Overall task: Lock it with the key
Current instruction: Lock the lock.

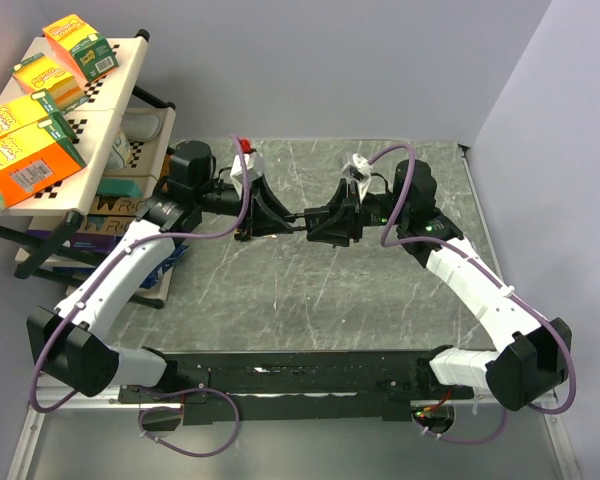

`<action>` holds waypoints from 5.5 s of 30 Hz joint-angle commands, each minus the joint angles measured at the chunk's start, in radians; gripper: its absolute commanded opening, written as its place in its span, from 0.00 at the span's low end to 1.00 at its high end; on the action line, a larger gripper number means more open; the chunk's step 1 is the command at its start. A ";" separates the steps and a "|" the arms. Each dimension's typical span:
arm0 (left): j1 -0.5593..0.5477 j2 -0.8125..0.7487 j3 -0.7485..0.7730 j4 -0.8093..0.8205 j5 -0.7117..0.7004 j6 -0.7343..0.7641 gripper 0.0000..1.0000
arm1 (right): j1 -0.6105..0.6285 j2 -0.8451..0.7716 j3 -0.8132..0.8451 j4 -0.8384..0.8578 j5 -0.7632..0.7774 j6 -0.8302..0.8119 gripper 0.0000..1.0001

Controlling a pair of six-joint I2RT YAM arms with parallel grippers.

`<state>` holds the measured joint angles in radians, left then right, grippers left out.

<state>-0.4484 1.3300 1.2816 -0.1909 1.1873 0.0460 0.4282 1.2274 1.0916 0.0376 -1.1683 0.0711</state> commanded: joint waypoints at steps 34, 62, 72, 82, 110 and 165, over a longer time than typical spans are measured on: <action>-0.013 0.015 0.125 -0.257 0.043 0.223 0.01 | 0.007 -0.017 0.013 0.121 -0.030 0.036 0.00; -0.093 0.067 0.130 -0.053 0.032 0.055 0.01 | 0.102 0.053 0.034 0.189 -0.053 -0.022 0.00; -0.144 0.136 0.185 0.042 -0.019 0.054 0.01 | 0.184 0.122 0.042 0.321 -0.050 0.096 0.00; -0.190 0.118 0.150 0.183 -0.028 -0.031 0.01 | 0.224 0.170 0.041 0.383 -0.068 0.145 0.00; -0.058 0.106 0.205 -0.461 -0.008 0.492 0.01 | 0.009 0.023 0.131 -0.392 -0.011 -0.340 0.85; 0.017 0.167 0.211 -0.573 0.031 0.535 0.01 | -0.114 0.047 0.171 -0.682 0.071 -0.623 0.00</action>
<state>-0.4431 1.5181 1.4574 -0.7952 1.1263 0.5465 0.3225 1.2678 1.2190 -0.6044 -1.1110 -0.4976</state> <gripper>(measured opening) 0.069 0.031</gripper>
